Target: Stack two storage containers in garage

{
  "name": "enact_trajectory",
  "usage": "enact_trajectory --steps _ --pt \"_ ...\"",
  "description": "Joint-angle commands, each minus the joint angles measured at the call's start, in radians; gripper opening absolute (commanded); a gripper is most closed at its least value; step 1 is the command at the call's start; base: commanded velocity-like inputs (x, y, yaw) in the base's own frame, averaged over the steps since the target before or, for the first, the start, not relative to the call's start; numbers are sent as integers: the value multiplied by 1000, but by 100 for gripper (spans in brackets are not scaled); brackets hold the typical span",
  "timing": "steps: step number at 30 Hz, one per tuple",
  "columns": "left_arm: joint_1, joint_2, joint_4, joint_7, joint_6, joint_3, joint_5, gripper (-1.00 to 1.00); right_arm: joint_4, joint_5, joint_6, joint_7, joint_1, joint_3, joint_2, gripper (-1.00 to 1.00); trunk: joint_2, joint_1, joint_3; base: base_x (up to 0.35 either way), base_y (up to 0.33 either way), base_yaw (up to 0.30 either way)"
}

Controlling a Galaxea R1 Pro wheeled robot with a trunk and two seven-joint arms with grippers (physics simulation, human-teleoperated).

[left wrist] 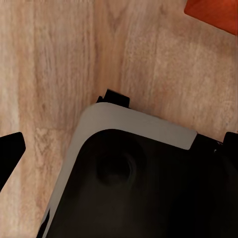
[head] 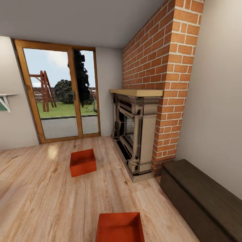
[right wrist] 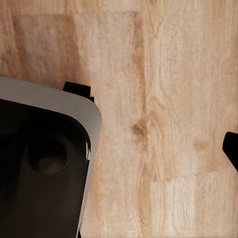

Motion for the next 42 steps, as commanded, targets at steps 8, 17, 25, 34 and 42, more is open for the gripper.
enact_trajectory --steps 8,17,25,34,42 --pt "0 0 -2 1 5 4 2 100 1 6 -1 -4 -1 4 0 100 -1 0 -1 79 0 51" --pt "0 0 -2 1 5 4 2 100 1 6 2 -4 -1 4 0 100 -1 0 -1 1 0 78" --pt "0 0 -2 1 5 4 1 100 1 5 3 -3 -1 4 -2 100 -1 0 -8 0 0 2" --pt "0 -2 31 1 5 -2 -1 100 1 4 5 -3 -1 4 1 100 -1 0 -22 0 0 -42" --pt "0 -2 36 1 5 -2 -1 100 1 -2 8 -1 -1 3 4 100 -1 0 -34 0 0 -148"
